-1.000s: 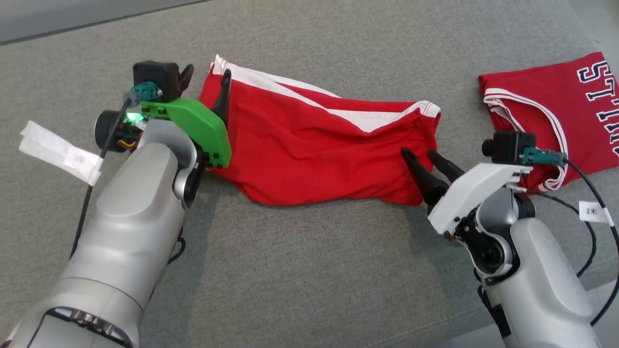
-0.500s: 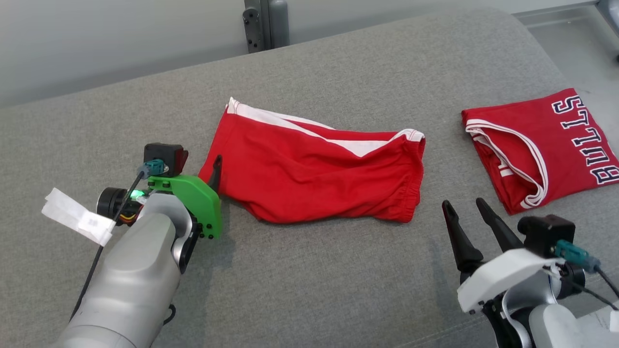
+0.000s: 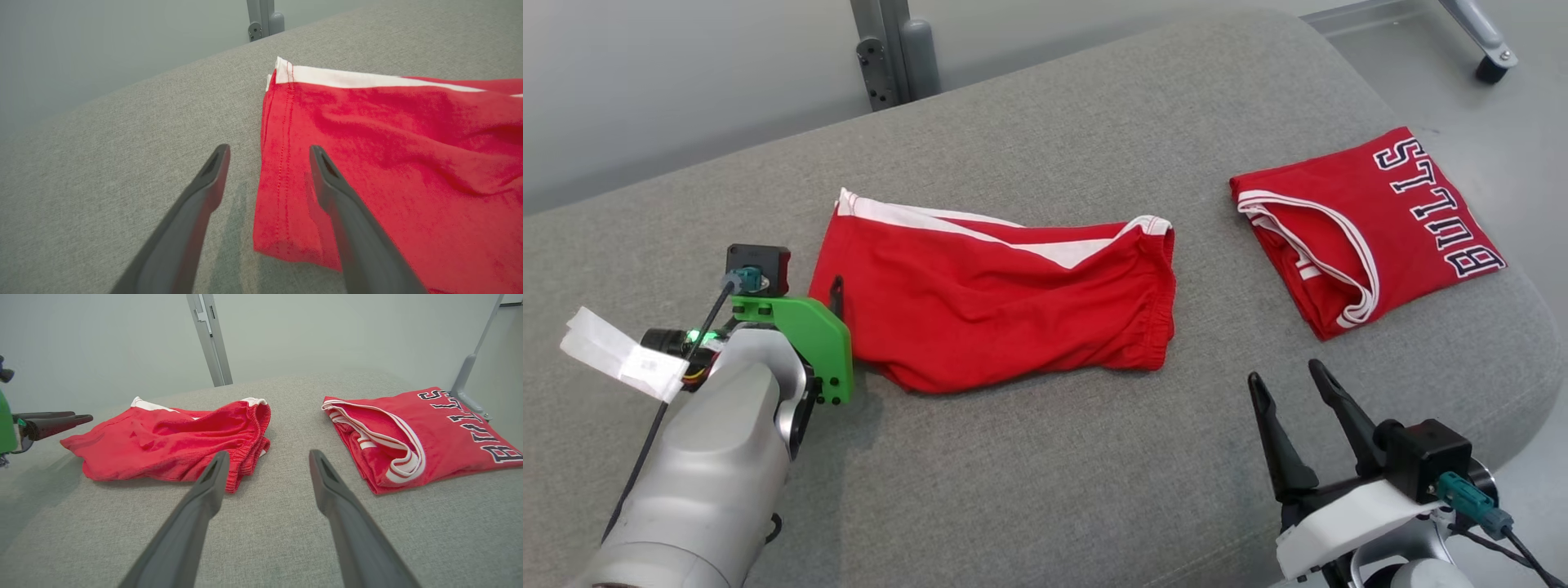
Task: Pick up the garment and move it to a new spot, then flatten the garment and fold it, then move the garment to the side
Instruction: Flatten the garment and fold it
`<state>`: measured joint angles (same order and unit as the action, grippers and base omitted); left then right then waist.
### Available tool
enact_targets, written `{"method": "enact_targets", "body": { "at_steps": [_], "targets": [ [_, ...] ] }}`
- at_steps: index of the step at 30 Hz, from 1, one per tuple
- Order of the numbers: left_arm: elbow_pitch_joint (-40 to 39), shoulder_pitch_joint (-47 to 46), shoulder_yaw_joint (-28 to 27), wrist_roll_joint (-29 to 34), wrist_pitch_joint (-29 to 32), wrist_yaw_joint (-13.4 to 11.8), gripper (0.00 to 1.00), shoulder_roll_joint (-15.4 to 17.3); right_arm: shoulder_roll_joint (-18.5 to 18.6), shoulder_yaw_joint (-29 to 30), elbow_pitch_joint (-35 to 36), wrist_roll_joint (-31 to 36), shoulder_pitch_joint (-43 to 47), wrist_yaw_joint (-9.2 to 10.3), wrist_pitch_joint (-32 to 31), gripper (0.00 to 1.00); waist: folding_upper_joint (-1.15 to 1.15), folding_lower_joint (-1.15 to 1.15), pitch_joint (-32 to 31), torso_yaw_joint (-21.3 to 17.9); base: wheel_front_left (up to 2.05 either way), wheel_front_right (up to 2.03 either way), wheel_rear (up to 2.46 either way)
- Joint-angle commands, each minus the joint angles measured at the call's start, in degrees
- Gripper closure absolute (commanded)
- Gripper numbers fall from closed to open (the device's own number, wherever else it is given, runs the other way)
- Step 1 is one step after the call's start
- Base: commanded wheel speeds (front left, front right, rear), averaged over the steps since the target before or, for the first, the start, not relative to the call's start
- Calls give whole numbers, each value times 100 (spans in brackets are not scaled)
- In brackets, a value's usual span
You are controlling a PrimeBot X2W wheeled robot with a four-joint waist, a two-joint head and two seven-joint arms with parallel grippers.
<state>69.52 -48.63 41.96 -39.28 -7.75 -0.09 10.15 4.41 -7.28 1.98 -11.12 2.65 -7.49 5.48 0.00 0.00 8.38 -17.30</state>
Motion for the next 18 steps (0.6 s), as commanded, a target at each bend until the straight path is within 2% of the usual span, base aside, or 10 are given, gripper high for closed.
{"method": "enact_targets", "body": {
  "at_steps": [1,13,18],
  "targets": [
    [49,-101,-1,-7,65,-52,0,68,36,-63,14,-56,-14,2,3,0,0,0,208,-200,0,0,0],
    [278,-277,8,-100,747,-243,0,244,-3,-173,10,-221,-271,2,123,0,0,0,506,-481,0,0,0],
    [325,-210,-84,-287,1038,-138,0,186,-10,-154,36,-233,-325,2,159,0,0,0,655,-516,0,0,0]
  ]
}}
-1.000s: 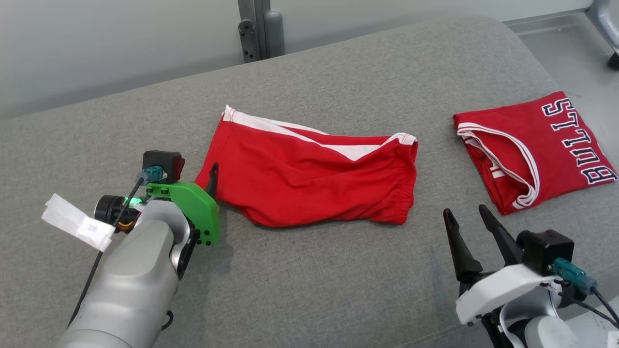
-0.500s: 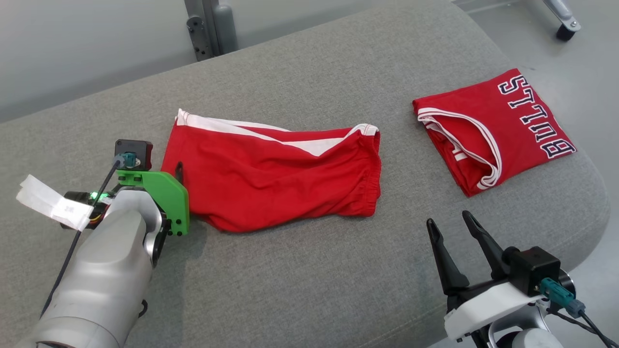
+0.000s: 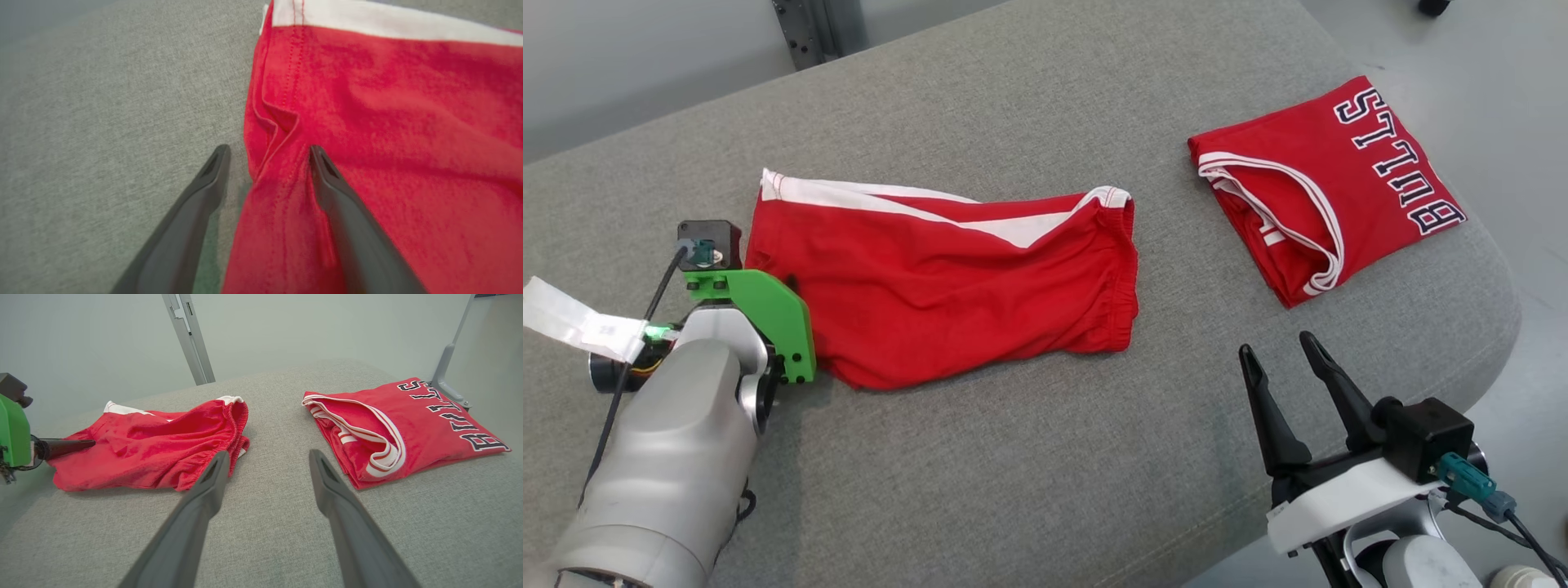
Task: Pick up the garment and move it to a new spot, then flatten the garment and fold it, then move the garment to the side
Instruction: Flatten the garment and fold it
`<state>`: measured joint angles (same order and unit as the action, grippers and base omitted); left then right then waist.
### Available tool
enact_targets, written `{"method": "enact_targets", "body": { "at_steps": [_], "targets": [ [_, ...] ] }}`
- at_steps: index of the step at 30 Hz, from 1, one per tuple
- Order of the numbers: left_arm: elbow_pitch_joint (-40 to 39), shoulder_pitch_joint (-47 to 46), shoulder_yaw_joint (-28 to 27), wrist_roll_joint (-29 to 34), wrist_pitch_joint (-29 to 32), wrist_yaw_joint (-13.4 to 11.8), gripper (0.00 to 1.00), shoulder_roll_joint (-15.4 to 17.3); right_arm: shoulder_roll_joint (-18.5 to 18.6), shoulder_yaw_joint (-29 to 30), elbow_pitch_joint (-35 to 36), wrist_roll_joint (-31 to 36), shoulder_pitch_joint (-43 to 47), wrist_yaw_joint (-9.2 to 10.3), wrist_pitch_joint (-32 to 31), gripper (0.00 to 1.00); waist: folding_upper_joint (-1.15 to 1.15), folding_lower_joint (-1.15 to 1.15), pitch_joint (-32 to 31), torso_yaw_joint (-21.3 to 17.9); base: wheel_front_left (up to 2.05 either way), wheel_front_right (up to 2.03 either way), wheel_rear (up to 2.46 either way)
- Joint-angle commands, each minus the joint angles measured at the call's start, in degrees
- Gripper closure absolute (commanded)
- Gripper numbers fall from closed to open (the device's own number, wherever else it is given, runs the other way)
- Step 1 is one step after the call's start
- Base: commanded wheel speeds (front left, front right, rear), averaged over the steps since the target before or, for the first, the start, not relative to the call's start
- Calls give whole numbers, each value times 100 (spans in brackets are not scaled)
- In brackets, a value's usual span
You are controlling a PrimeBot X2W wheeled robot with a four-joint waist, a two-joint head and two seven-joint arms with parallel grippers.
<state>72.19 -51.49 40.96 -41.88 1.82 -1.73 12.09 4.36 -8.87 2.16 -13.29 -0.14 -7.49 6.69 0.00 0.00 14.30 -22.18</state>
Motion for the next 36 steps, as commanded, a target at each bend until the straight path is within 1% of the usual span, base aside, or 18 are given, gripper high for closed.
{"method": "enact_targets", "body": {
  "at_steps": [1,6,7,8,9,10,12,14,16,19,25,26,28,31,36],
  "targets": [
    [65,98,-3,-46,131,61,0,-28,-6,6,21,-19,-57,2,42,0,0,0,91,-29,0,0,0],
    [106,266,-93,-317,556,310,0,-234,-15,18,12,-23,-114,2,69,0,0,0,186,-16,0,0,0],
    [112,296,-99,-358,642,368,3,-280,-17,25,1,-20,-118,2,75,0,0,0,194,-8,0,0,0],
    [116,325,-118,-384,734,430,25,-338,-19,32,-6,-16,-123,2,83,0,0,0,199,1,0,0,0],
    [119,345,-137,-418,828,494,51,-391,-23,39,-12,-7,-127,2,89,0,0,0,202,11,0,0,0],
    [117,355,-135,-452,900,545,58,-435,-28,46,-18,4,-128,2,90,0,0,0,203,23,0,0,0],
    [83,342,-103,-450,926,614,100,-475,-35,55,-28,22,-137,2,94,0,0,0,202,47,0,0,0],
    [65,332,-76,-446,931,627,100,-490,-41,46,-37,28,-156,2,90,0,0,0,190,64,0,0,0],
    [31,315,-55,-401,775,599,100,-418,-45,32,-45,35,-163,2,90,0,0,0,172,79,0,0,0],
    [10,277,-30,-322,527,467,100,-310,-47,39,-52,47,-184,2,83,0,0,0,128,115,0,0,0],
    [5,356,-60,-303,77,211,100,-263,-19,112,-42,77,-126,2,52,0,0,0,-55,297,0,0,0],
    [-2,400,-78,-329,0,197,100,-270,-18,113,-39,86,-111,2,34,0,0,0,-99,336,0,0,0],
    [-93,486,-170,-437,-259,260,100,-309,-10,123,-35,89,-79,2,22,0,0,0,-199,417,0,0,0],
    [-141,701,-200,-493,-488,304,100,-350,2,124,-19,96,-44,2,-10,0,0,0,-362,523,0,0,0],
    [-166,1106,-250,-591,-768,284,100,-407,11,148,17,86,23,2,-80,0,0,0,-621,641,0,0,0]
  ]
}}
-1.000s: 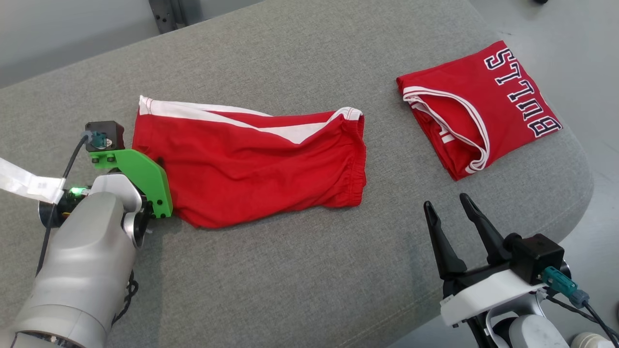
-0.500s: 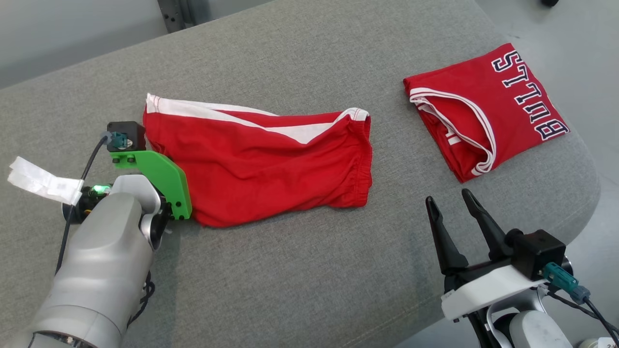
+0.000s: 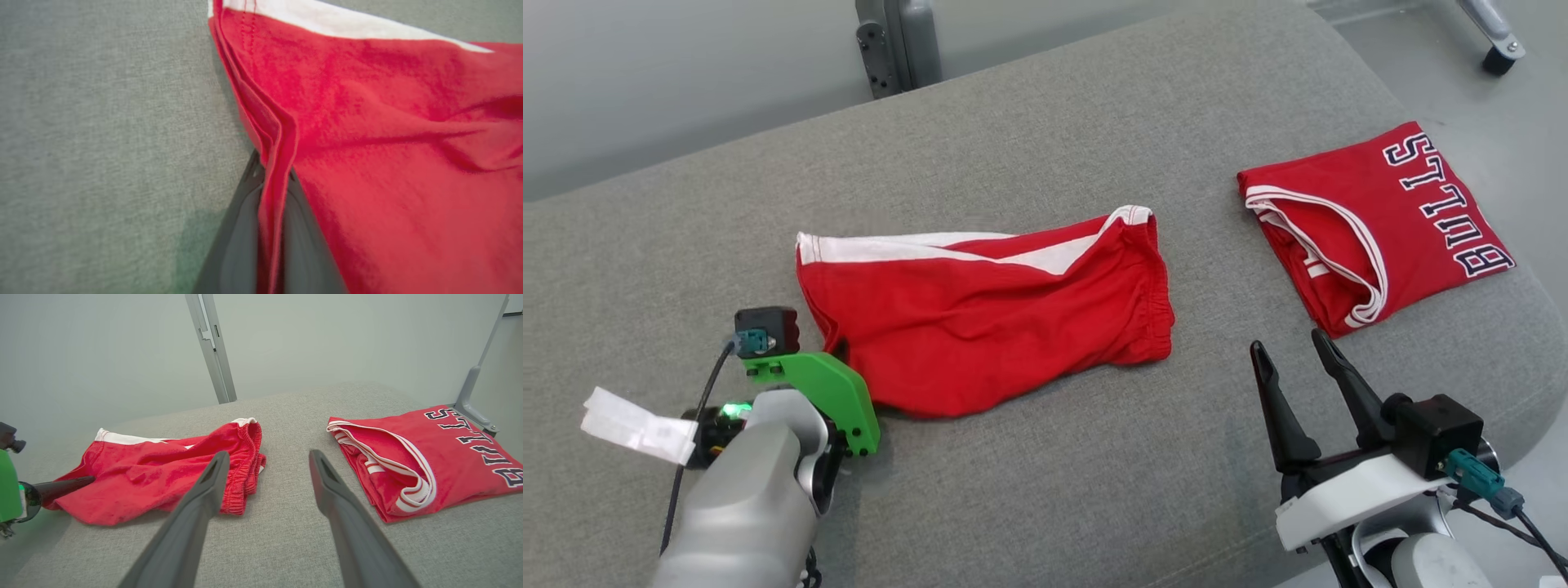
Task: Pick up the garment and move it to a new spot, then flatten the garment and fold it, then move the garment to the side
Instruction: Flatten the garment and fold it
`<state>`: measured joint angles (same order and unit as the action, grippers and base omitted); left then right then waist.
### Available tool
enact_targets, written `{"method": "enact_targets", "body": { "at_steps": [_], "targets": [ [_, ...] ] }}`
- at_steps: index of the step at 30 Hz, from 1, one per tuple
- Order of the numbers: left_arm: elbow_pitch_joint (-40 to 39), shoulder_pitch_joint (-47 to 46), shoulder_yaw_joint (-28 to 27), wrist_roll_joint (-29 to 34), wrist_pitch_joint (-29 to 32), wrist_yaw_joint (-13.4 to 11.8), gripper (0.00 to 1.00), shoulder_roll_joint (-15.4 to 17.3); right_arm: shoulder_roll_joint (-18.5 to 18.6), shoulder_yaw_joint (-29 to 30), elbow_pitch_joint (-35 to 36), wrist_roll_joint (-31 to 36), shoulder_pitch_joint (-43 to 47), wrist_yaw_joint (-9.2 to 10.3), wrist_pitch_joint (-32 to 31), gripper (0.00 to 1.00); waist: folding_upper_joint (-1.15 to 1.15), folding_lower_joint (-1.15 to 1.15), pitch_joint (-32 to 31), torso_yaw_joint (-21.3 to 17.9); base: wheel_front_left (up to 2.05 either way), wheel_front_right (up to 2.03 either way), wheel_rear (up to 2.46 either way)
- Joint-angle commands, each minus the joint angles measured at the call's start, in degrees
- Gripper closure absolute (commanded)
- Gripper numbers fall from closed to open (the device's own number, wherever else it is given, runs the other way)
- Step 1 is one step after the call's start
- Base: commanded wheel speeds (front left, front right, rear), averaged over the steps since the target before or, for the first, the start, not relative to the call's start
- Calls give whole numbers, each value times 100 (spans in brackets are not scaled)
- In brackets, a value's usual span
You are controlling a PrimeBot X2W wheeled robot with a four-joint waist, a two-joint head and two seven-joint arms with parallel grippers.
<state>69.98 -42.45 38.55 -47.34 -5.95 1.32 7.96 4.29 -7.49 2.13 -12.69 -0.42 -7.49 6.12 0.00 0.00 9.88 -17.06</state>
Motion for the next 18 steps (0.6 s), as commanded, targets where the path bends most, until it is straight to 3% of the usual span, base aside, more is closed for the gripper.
{"method": "enact_targets", "body": {
  "at_steps": [1,16,17,18],
  "targets": [
    [50,287,-12,-68,-39,-39,100,-9,17,13,23,26,69,2,-32,0,0,0,-227,143,0,0,0],
    [-140,1057,-202,-302,-547,-361,100,-37,4,-16,97,-2,285,2,-142,0,0,0,-656,148,0,0,0],
    [-151,1085,-215,-314,-555,-377,88,-34,8,-21,100,-8,288,2,-143,0,0,0,-670,134,0,0,0],
    [-178,1105,-213,-309,-588,-391,59,-24,14,-24,99,-10,300,2,-137,0,0,0,-685,123,0,0,0]
  ]
}}
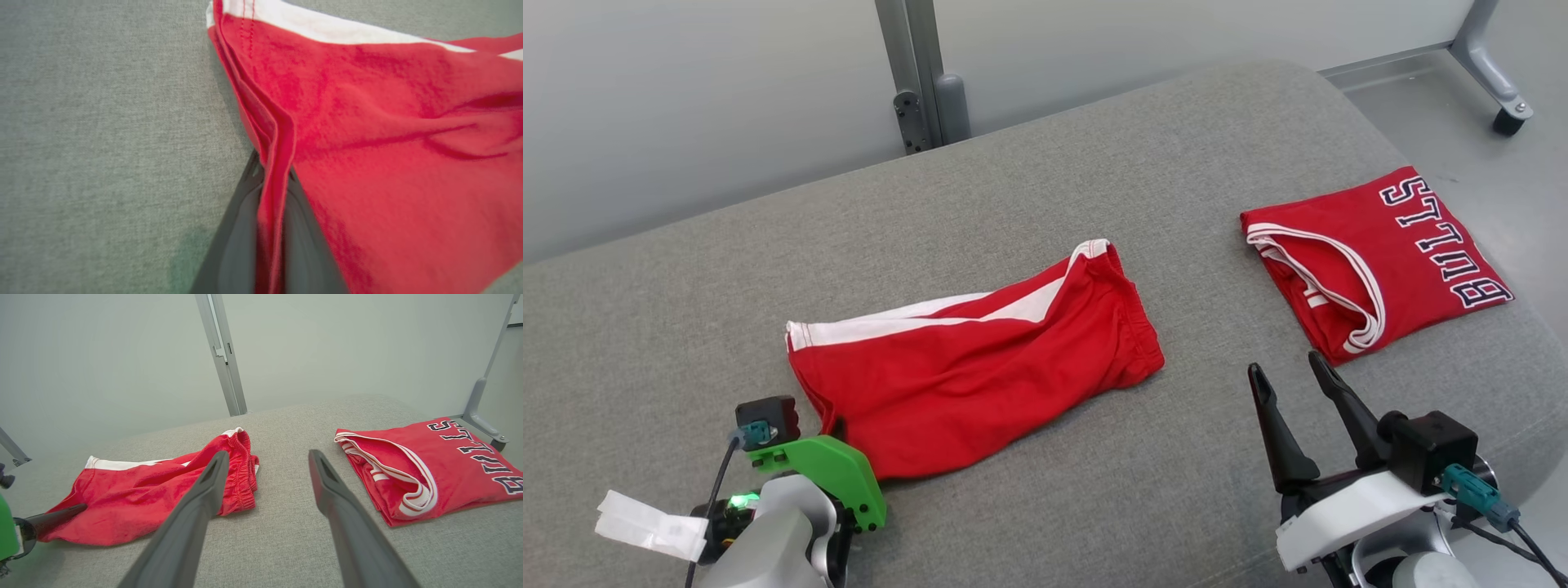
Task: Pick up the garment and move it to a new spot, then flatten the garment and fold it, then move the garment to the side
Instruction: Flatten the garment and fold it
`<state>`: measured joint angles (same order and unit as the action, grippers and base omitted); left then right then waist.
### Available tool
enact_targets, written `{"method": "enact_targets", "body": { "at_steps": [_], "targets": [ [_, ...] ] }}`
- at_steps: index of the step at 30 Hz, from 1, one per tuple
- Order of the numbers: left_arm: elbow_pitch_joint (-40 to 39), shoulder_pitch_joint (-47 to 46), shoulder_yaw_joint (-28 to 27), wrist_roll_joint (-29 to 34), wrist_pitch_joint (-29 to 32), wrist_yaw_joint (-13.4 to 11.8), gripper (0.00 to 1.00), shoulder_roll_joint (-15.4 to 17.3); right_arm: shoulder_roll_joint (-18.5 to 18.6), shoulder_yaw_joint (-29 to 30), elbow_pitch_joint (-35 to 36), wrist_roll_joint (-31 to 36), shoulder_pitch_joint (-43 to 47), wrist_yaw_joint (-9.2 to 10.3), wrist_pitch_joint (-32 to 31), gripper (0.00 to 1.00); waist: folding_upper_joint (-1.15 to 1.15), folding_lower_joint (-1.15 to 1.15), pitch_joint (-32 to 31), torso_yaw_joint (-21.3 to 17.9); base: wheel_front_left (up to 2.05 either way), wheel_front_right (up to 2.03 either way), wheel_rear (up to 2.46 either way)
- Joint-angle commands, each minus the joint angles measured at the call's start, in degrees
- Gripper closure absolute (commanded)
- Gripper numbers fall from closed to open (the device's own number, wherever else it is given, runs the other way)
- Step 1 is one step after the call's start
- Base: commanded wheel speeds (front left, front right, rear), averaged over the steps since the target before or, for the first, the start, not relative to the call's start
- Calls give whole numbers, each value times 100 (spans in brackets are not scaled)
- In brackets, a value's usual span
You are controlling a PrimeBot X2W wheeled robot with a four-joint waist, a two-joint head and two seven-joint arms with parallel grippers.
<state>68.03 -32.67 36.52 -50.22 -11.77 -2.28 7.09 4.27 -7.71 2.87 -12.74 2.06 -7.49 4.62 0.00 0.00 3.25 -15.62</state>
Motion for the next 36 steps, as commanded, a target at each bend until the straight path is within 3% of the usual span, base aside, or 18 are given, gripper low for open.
{"method": "enact_targets", "body": {
  "at_steps": [1,9,13,18,26,36],
  "targets": [
    [-24,150,-12,-7,-59,-28,2,80,22,3,27,-8,74,2,4,0,0,0,-37,-27,0,0,0],
    [-680,512,-254,122,-341,-195,0,297,57,115,82,22,236,2,-65,0,0,0,-264,99,0,0,0],
    [-1990,1026,-829,677,-339,-538,0,585,69,186,160,34,285,2,-88,0,0,0,-353,314,0,0,0],
    [-3441,1879,-1494,1246,-341,-651,0,671,87,295,192,31,361,2,-119,0,0,0,-473,651,0,0,0],
    [-4796,2909,-2191,1947,-339,-466,0,557,118,433,87,-10,401,2,-266,0,0,0,-585,1134,0,0,0],
    [-5593,3642,-2649,2589,-340,-11,0,353,131,836,-334,-100,522,2,-210,0,0,0,-737,1665,0,0,0]
  ]
}}
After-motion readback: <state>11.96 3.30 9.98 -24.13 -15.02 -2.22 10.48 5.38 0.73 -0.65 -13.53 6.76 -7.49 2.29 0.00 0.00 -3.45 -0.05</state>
